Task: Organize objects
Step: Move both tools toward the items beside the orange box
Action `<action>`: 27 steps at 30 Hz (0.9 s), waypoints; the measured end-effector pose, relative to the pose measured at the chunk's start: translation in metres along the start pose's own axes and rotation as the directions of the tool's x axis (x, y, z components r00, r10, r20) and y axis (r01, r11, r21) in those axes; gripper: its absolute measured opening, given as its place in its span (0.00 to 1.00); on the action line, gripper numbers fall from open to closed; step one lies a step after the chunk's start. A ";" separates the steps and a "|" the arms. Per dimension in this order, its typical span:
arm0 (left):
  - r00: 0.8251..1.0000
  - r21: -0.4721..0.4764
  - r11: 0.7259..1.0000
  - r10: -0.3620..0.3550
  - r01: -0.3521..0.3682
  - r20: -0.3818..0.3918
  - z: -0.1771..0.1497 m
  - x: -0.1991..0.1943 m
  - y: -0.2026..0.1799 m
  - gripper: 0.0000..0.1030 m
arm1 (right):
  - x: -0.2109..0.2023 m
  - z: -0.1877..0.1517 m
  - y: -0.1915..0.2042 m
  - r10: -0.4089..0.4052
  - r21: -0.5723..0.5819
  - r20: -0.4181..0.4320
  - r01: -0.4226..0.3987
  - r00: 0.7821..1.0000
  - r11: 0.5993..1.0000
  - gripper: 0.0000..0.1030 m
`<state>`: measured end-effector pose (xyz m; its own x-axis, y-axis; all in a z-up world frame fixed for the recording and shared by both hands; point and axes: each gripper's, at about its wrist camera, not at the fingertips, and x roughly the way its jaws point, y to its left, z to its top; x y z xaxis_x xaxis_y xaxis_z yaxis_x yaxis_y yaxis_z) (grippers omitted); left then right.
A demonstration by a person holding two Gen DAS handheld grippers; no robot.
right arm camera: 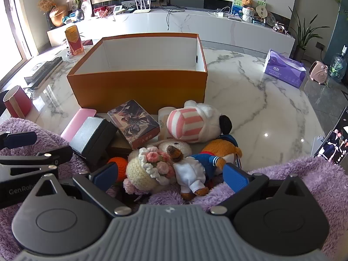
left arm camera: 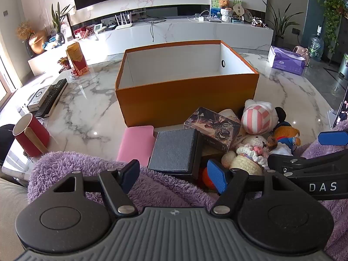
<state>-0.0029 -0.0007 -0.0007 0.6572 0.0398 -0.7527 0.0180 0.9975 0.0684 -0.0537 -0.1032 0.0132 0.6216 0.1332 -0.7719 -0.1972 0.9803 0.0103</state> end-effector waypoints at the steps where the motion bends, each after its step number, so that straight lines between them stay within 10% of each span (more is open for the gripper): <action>1: 1.000 0.000 1.000 0.000 0.000 0.000 0.000 0.000 0.000 0.79 | 0.000 0.000 0.000 0.001 0.000 0.000 -0.001 1.000 1.000 0.99; 27: 1.000 -0.010 1.000 -0.001 0.001 -0.005 0.003 0.000 0.002 0.75 | 0.002 0.002 0.003 0.013 -0.012 -0.011 -0.013 1.000 1.000 0.99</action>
<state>-0.0011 0.0007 0.0014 0.6531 0.0391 -0.7563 0.0112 0.9981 0.0613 -0.0518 -0.0997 0.0127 0.6110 0.1441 -0.7784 -0.2143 0.9767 0.0126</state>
